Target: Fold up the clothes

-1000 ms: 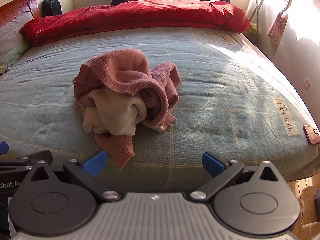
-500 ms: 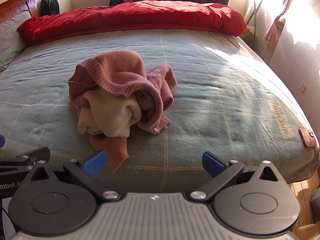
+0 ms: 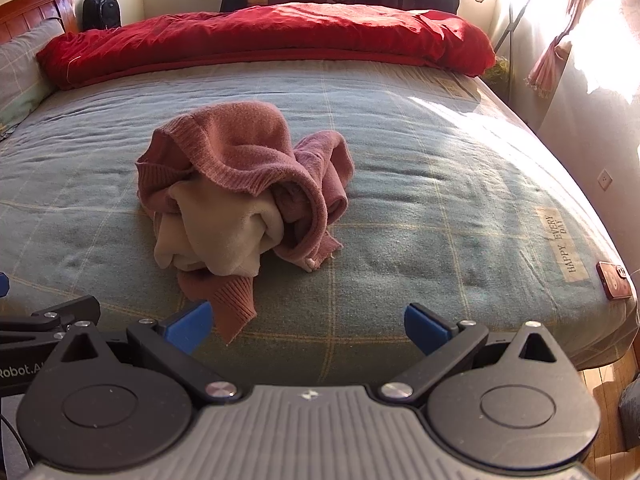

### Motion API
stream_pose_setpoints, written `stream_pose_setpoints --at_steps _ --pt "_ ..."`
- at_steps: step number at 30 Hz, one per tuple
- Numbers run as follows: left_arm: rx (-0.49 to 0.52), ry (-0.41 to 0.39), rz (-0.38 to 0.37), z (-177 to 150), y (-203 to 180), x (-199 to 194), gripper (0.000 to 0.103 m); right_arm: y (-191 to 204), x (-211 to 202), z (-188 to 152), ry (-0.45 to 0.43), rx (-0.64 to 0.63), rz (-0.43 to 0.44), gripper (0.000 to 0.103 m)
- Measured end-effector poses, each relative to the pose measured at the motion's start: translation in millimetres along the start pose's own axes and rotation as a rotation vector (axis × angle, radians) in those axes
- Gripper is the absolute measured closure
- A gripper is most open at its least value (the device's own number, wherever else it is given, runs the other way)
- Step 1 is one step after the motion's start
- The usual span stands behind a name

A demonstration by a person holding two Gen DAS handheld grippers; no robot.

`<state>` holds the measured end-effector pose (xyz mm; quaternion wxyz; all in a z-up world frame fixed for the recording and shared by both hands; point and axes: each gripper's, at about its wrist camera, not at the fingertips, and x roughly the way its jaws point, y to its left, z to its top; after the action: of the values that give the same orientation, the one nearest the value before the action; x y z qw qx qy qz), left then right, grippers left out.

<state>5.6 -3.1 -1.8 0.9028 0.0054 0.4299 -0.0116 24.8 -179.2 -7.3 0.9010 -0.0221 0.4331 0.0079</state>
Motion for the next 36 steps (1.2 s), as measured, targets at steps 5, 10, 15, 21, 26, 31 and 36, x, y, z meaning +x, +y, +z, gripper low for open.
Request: stream_pose_setpoints --at_steps 5,10,15,21,26,31,36 --pt "0.002 -0.008 -0.009 -1 4 0 0.001 2 2 1 0.011 -0.002 0.01 0.0" --pt "0.008 -0.031 -0.025 0 5 0 0.001 3 3 3 0.004 -0.012 0.009 0.0" --pt "0.034 -0.075 -0.042 -1 3 0 0.001 5 8 4 0.004 -0.018 0.006 0.0" --pt "0.026 -0.048 -0.058 1 6 14 0.001 5 19 6 0.014 -0.03 0.014 0.0" --pt "0.039 -0.055 -0.082 7 6 22 0.001 3 31 14 0.039 -0.031 0.043 0.0" --pt "0.033 -0.037 -0.11 18 3 33 0.001 -3 45 24 0.066 -0.023 0.077 0.0" --pt "0.035 -0.022 -0.152 24 1 45 0.001 -8 55 32 0.055 -0.065 0.115 0.0"
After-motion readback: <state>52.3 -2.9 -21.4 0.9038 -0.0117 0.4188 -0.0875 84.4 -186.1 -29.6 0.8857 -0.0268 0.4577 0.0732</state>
